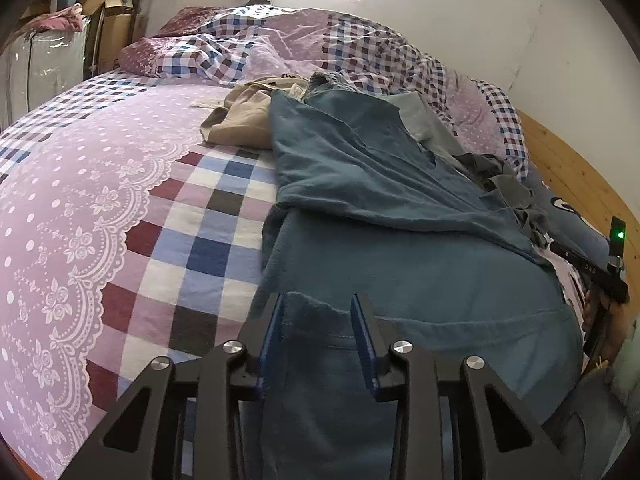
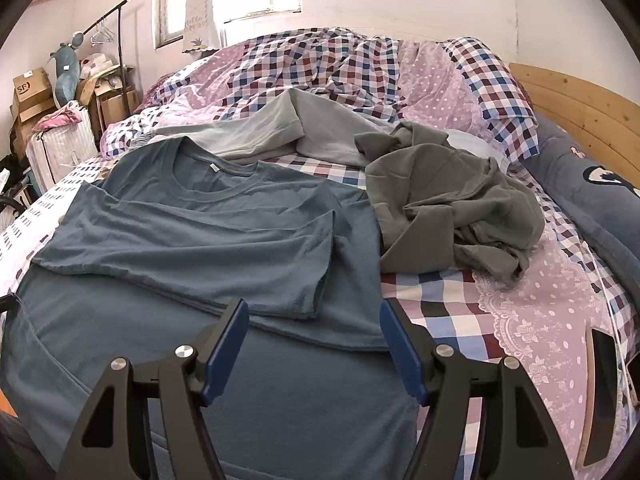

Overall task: Fold clothes
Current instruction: 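Close the left gripper on the teal shirt while the right gripper hovers open above it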

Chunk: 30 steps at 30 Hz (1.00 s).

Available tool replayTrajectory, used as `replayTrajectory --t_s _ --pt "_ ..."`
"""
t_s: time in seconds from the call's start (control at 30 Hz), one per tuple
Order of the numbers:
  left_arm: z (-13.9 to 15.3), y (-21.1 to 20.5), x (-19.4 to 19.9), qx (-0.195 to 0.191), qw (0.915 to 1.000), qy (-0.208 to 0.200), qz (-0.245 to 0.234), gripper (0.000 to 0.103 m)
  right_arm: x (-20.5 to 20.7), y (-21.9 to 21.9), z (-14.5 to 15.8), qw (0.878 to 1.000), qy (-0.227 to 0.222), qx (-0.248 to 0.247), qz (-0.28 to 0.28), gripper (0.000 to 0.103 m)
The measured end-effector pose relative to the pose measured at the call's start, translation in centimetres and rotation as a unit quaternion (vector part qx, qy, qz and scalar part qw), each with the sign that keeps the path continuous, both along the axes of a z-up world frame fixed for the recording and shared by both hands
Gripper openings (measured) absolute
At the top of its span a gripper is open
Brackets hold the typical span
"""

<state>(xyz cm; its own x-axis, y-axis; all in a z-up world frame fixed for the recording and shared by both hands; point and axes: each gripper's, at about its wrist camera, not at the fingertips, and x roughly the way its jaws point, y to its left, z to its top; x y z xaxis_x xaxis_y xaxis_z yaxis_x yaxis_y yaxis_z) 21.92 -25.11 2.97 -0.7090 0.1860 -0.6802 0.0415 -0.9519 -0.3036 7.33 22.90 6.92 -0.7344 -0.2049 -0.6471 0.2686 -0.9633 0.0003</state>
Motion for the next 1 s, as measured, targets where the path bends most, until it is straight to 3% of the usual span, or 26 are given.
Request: replayTrajectory --t_s 0.23,0.43,0.57,0.7,0.8,1.0 --pt "0.0 0.2 -0.1 -0.017 0.9997 -0.010 0.010 0.010 0.3 0.2 0.1 1.000 0.009 0.009 -0.010 0.072" --pt "1.0 -0.5 0.4 0.003 0.9993 0.011 0.034 0.005 1.6 2.4 0.7 1.000 0.022 0.005 -0.021 0.072" --pt "1.2 -0.6 0.3 0.010 0.9985 0.010 0.053 0.005 3.1 6.3 1.6 0.997 0.026 0.012 -0.074 0.072" --pt "1.1 -0.3 -0.3 0.005 0.9976 0.001 0.068 0.005 5.3 11.8 2.3 0.993 0.006 -0.056 -0.101 0.072" --pt "0.9 0.0 -0.7 0.007 0.9971 -0.006 0.075 0.005 6.5 15.3 1.8 0.985 -0.035 -0.133 -0.102 0.072" --pt "0.4 0.8 -1.5 0.008 0.9957 -0.021 0.090 0.005 7.1 18.0 -1.5 0.961 -0.135 -0.236 -0.048 0.072"
